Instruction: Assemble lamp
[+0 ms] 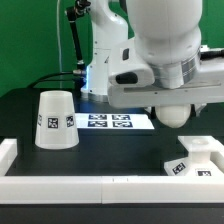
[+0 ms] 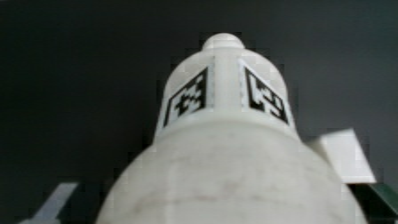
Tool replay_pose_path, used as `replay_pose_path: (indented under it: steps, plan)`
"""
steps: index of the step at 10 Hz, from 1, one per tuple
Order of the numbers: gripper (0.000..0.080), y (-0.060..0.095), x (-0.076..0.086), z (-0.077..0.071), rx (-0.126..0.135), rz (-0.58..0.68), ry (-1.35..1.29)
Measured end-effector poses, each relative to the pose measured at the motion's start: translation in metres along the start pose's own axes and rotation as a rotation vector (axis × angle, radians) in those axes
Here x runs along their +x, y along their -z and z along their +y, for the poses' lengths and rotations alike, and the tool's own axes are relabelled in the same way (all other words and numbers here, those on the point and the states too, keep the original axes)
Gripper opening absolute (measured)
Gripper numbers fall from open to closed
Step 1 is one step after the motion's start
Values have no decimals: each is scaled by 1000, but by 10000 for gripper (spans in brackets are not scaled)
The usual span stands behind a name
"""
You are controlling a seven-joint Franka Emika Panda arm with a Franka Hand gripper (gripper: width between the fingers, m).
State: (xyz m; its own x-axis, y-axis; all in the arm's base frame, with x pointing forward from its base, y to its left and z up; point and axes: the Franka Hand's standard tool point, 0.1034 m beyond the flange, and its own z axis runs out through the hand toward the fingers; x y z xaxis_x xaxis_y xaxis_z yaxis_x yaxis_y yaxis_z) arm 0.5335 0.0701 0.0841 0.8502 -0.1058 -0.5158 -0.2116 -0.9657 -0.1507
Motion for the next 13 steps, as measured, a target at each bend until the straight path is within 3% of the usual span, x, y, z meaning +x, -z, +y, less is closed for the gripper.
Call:
replay_pose_path:
  steps: [3, 5, 7, 8, 10, 11, 13]
  plan:
    - [576, 29, 3, -1, 5, 205, 14]
    - [576, 33, 14, -5, 4, 352, 16]
    - [576, 34, 15, -4, -9, 475, 30]
    - [576, 41, 16, -7, -37, 551, 68]
    - [576, 57, 16, -11, -109, 567, 198]
    - [576, 65, 16, -11, -118, 539, 230]
    - [576, 66, 18, -12, -118, 539, 231]
